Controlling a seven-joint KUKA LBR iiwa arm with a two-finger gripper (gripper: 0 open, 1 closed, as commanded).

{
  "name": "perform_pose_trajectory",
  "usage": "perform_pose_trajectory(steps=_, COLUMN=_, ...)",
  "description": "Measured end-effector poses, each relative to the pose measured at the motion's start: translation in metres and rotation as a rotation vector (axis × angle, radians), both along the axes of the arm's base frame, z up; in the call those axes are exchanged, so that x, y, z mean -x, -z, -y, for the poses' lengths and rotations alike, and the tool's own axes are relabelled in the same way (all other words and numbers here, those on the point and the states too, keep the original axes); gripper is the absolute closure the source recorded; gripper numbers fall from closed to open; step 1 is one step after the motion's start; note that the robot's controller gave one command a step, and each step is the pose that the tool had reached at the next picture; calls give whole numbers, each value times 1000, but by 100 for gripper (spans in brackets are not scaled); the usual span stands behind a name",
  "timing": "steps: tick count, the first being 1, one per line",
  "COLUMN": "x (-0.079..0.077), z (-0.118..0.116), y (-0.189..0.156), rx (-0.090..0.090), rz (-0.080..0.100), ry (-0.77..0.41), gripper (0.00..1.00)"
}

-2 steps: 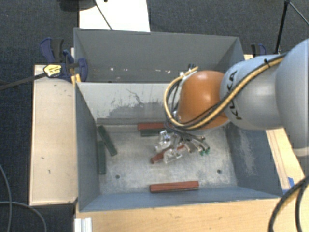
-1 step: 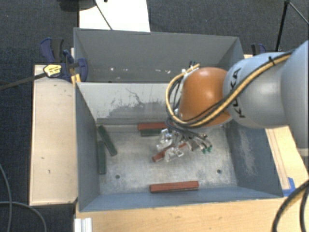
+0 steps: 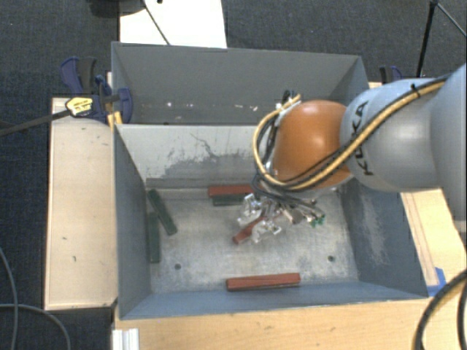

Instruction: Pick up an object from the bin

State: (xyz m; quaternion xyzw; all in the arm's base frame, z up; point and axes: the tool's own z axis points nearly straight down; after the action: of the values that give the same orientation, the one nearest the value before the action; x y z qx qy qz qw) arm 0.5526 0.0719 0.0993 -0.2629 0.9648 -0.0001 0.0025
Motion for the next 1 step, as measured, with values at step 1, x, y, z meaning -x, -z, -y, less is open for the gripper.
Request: perform_pose_trajectory(steps=1, x=4, z=-5, y=-13, rx=0, rz=-4, ry=10, gripper=100)
